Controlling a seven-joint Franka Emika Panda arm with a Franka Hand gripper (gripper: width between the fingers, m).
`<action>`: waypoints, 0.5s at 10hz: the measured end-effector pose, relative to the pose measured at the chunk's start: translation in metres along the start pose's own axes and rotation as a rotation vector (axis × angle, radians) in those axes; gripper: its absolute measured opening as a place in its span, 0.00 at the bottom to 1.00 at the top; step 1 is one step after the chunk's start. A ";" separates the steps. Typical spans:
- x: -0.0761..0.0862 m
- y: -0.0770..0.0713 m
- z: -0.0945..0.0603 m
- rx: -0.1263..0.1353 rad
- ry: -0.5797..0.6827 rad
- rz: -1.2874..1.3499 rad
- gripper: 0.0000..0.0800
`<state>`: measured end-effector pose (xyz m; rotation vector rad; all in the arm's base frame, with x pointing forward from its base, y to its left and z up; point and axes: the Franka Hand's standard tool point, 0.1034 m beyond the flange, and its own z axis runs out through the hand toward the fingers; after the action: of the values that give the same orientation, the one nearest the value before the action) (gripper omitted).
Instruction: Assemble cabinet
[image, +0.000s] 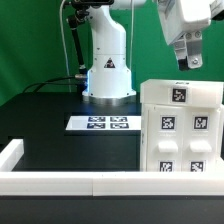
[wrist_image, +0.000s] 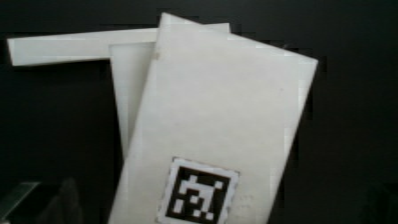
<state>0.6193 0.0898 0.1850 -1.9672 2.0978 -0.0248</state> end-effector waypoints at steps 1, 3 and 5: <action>0.000 0.000 0.001 -0.001 0.000 -0.004 1.00; 0.000 0.000 0.001 -0.011 0.023 -0.251 1.00; -0.006 -0.005 -0.001 -0.020 0.031 -0.506 1.00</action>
Offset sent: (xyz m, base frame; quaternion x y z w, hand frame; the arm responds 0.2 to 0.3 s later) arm 0.0137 -0.0008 0.0051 -0.0227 0.0667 -0.4047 0.9117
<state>0.6240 0.0947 0.1879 -2.4664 1.5655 -0.1312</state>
